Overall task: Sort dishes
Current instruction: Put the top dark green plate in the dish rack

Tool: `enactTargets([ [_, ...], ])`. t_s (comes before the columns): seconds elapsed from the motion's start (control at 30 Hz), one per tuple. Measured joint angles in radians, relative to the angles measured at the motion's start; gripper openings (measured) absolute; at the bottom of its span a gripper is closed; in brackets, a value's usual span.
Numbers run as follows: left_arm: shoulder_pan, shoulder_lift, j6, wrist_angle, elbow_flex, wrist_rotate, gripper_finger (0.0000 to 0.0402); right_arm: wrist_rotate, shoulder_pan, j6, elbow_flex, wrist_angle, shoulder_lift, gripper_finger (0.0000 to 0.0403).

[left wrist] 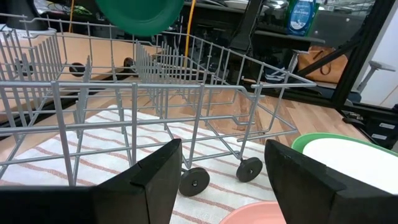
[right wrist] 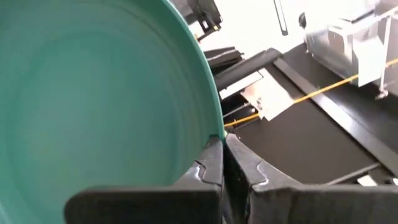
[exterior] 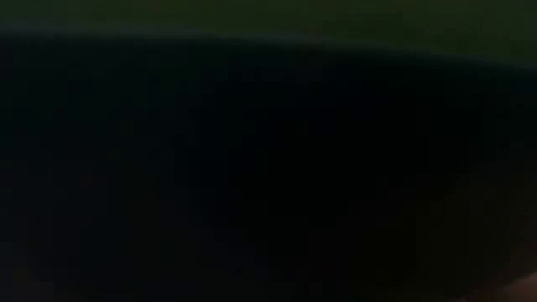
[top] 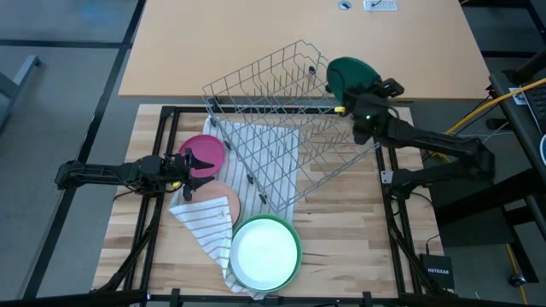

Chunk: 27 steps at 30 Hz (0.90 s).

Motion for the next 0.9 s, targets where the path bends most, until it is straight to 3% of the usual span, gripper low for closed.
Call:
enactTargets([
  [0.9, 0.000, 0.000, 0.000, 0.000, 0.000, 0.000, 0.0219, 0.000, 0.004, 0.001, 0.000, -0.015, 0.041, 0.0001],
])
